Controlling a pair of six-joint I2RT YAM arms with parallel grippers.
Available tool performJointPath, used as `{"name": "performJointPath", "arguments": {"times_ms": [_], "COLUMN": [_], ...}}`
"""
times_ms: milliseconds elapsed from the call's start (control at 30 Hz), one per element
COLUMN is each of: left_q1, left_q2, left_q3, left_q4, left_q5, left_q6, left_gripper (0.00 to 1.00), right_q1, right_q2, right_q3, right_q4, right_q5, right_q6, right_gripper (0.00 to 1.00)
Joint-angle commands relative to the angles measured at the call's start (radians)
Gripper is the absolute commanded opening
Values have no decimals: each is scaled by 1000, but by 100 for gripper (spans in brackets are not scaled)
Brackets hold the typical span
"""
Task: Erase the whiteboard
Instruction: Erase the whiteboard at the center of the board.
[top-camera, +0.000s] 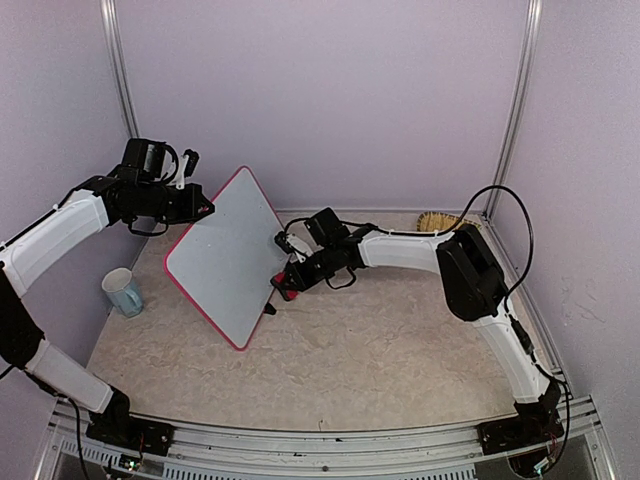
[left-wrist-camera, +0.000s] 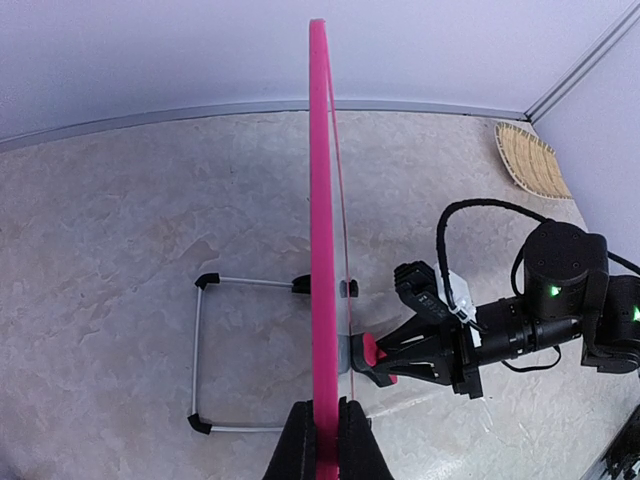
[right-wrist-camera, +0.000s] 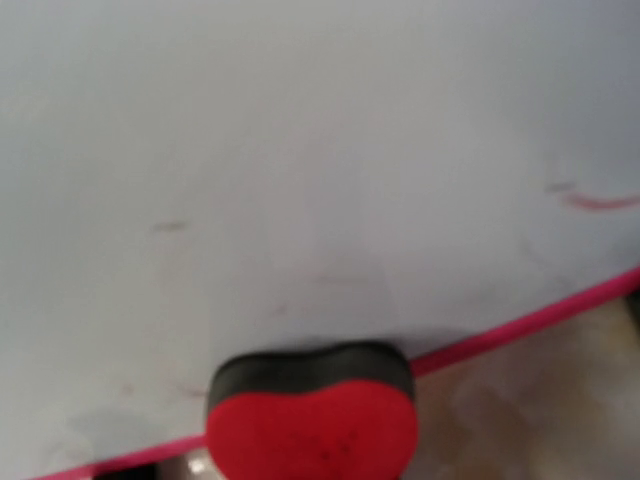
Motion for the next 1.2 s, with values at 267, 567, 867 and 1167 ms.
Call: {"name": "performJointPath", "arguments": {"times_ms": [267, 567, 867, 1167], "left_q1": [-27, -28, -28, -28], "left_q2": [11, 7, 6, 0], "left_q3": [-22, -26, -29, -33], "left_q4": [-31, -29, -29, -26], "left_q5": [41, 43, 41, 41], "left_q6": [35, 34, 35, 35], "left_gripper": [0, 0, 0, 0], "right_q1": [91, 102, 94, 84], "right_q2": [7, -74, -89, -141], "right_q3": [66, 0, 29, -33], "right_q4": [-173, -51, 41, 158], "right_q5": [8, 73, 184, 211], "right_q6": [-151, -181, -166, -139], "right_gripper": [8, 8, 8, 8]}}
